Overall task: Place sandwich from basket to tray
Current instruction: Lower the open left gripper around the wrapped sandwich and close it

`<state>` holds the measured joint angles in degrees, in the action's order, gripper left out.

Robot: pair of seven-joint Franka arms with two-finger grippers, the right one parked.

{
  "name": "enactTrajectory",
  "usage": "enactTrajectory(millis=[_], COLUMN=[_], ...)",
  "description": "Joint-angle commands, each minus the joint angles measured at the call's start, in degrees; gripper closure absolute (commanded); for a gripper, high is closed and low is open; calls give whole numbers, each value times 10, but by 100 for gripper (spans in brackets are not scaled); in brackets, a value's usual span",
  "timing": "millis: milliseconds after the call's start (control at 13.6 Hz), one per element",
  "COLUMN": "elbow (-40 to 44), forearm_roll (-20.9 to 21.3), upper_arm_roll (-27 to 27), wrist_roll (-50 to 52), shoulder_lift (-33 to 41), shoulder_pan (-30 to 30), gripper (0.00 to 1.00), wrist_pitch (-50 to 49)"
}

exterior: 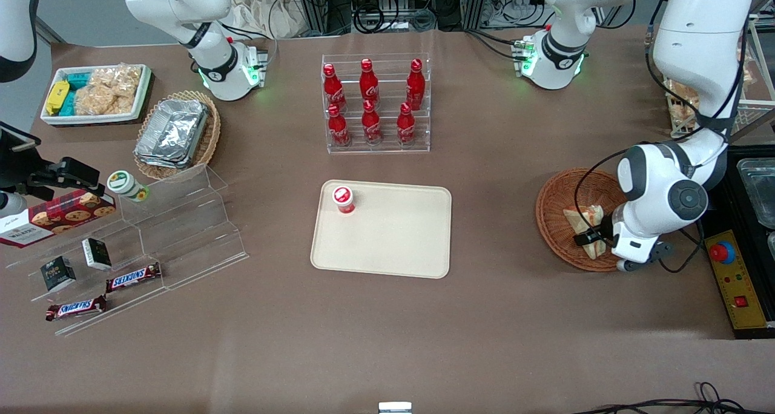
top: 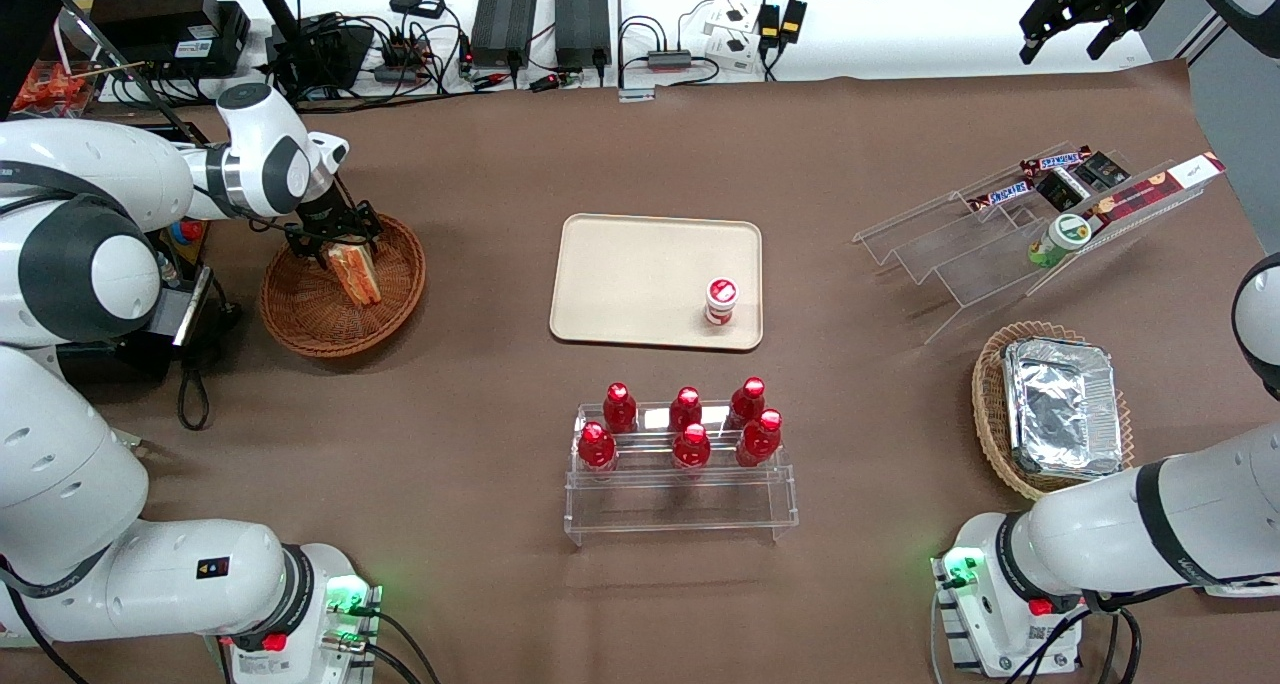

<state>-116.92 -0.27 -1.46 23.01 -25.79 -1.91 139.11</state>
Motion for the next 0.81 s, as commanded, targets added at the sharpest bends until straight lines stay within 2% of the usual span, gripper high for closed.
enactTrajectory(millis=[0,148,221,295,516,738], elbow=[-12,-12,-11,-8,20,91], forearm_roll=[-5,-4,-4,-4,-2,5], upper_arm_roll=[-4,-4,-4,-4,-6,-9], wrist_roll=[5,2,0,0,2,-5], shoulder_lift=[7,7,7,7,34,64], shoulder_pan=[-2,-2,-2,-2,4,6], gripper=[25,54,64,68,68,71], wrist_pitch=[14,13,12,8,-14,-101])
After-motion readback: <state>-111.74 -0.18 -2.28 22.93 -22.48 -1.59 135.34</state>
